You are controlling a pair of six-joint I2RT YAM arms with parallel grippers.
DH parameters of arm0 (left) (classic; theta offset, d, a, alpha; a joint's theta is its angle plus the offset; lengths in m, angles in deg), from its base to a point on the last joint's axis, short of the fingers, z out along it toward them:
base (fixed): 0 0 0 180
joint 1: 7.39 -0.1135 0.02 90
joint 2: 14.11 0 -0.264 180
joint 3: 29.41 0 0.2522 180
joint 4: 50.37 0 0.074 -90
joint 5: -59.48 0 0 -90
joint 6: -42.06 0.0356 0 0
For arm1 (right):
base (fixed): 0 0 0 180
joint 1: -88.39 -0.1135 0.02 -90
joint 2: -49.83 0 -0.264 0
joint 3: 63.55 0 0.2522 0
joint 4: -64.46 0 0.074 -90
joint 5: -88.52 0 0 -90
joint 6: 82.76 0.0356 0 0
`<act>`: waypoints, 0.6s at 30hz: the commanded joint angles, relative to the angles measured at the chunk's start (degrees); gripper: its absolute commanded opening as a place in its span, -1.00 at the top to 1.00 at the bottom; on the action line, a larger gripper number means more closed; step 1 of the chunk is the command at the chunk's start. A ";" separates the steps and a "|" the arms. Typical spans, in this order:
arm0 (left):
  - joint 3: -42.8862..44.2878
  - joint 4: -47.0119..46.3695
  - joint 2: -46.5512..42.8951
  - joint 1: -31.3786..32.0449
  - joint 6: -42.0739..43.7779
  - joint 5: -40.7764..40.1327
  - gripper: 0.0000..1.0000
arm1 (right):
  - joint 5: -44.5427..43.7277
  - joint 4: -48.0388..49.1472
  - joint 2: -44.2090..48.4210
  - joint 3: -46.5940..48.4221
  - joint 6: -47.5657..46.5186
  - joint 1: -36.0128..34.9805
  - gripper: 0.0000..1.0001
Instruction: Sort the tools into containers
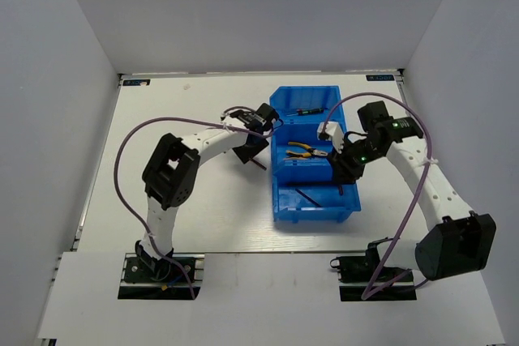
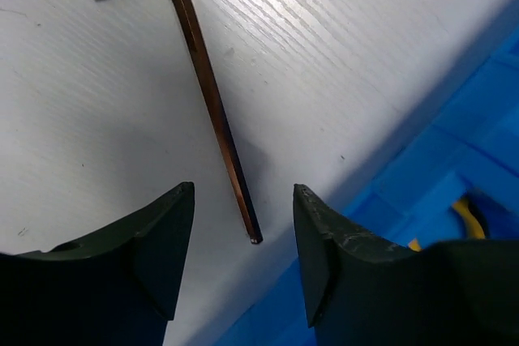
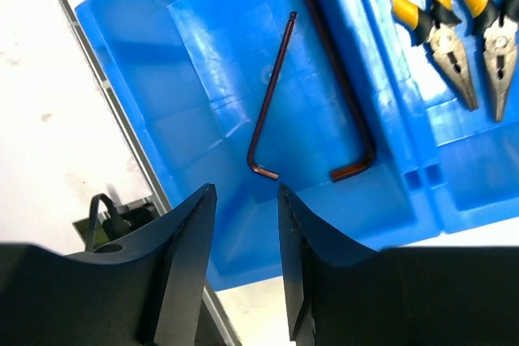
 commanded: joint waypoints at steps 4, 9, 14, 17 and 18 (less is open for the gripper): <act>2.32 5.40 2.30 -1.86 -1.84 -0.66 -0.24 | 3.07 1.29 4.85 -3.75 1.04 3.05 0.15; 1.61 5.40 4.23 -2.92 -1.84 -0.66 -0.15 | 5.09 0.94 5.73 -4.90 0.95 4.90 0.15; 1.61 4.70 6.60 -3.97 -1.32 0.65 -0.13 | 6.50 0.41 6.08 -4.90 0.77 6.57 0.15; 1.61 3.99 7.65 -3.97 -0.80 1.27 0.06 | 7.38 -0.03 6.08 -4.99 0.60 7.09 0.15; 1.09 3.99 7.66 -3.97 -0.79 1.27 0.14 | 7.56 -0.55 6.17 -4.99 0.60 7.18 0.15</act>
